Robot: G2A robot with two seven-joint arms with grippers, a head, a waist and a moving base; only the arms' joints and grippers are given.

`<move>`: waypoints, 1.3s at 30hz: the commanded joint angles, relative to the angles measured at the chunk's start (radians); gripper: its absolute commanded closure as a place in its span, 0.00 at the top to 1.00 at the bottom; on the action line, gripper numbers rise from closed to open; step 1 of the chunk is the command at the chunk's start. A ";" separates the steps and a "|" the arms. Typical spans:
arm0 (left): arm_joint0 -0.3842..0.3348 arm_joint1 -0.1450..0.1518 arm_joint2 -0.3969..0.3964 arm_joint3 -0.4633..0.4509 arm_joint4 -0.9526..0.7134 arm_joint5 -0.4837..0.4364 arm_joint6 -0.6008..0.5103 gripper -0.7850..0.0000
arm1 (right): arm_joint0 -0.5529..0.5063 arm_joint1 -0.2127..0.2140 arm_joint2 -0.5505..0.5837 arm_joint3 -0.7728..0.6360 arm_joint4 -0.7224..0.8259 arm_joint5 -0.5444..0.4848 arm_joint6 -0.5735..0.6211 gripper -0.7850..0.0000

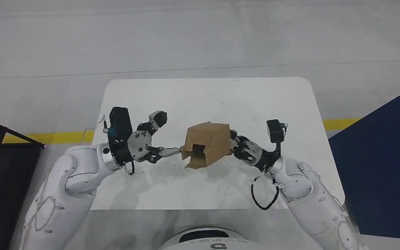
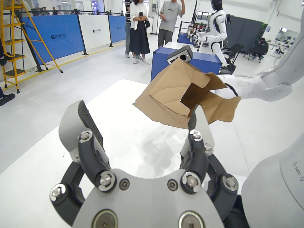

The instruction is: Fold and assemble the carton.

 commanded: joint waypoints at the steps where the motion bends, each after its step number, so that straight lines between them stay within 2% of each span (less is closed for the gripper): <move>1: -0.005 -0.002 0.023 -0.006 0.035 0.026 -0.016 1.00 | 0.003 -0.001 -0.004 0.000 -0.019 0.009 0.000 0.00; 8: -0.038 -0.011 0.089 -0.003 0.092 0.059 -0.009 1.00 | -0.004 -0.004 -0.015 -0.013 -0.064 0.025 -0.014 0.00; 14: -0.053 -0.015 0.105 0.016 0.087 0.079 0.012 0.98 | -0.011 -0.004 -0.017 -0.021 -0.070 0.018 -0.020 0.00; 18: -0.037 -0.010 0.057 0.032 0.037 0.074 0.023 1.00 | -0.015 -0.003 -0.015 -0.019 -0.053 0.005 -0.029 0.00; 24: 0.027 0.001 -0.062 0.050 -0.038 0.054 0.040 1.00 | -0.017 -0.002 -0.012 -0.015 -0.027 -0.014 -0.028 0.00; 27: 0.054 0.004 -0.089 0.051 -0.038 0.053 0.022 1.00 | -0.015 -0.002 -0.012 -0.013 -0.019 -0.019 -0.022 0.00; 32: 0.068 0.002 -0.036 0.018 -0.005 0.040 -0.003 1.00 | -0.010 -0.002 -0.017 -0.015 -0.013 -0.017 -0.015 0.00; 39: 0.037 -0.004 0.036 0.001 0.026 0.035 -0.012 1.00 | -0.018 -0.002 -0.017 -0.021 -0.019 -0.015 -0.016 0.00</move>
